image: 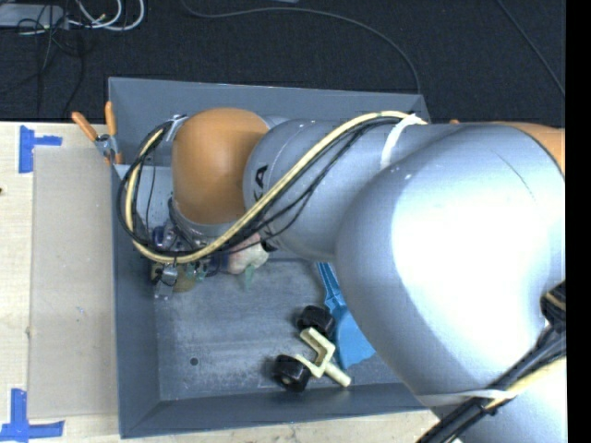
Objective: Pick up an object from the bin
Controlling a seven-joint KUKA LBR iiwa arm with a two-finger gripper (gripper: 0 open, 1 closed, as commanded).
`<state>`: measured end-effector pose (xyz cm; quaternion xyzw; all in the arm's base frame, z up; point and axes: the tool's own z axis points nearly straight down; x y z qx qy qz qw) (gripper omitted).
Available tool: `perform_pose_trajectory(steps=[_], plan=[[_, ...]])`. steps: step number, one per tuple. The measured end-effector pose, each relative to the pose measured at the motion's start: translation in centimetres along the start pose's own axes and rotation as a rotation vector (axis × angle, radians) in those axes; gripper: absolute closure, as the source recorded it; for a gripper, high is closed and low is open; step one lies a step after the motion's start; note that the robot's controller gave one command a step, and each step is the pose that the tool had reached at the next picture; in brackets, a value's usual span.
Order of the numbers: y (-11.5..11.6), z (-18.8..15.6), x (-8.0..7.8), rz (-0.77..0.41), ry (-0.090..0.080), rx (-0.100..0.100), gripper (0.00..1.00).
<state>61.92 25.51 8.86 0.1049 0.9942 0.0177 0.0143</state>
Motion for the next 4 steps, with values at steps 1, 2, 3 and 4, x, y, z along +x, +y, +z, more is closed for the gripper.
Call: perform_pose_trajectory(steps=[1,2,3,4], plan=[[0.0,0.0,0.0,0.001,0.0,0.0,1.0],[0.0,0.0,0.0,0.001,0.0,0.0,1.0],[0.02,-0.01,0.01,0.002,0.001,0.0,1.0],[0.02,-0.01,0.01,0.002,0.001,0.0,1.0]])
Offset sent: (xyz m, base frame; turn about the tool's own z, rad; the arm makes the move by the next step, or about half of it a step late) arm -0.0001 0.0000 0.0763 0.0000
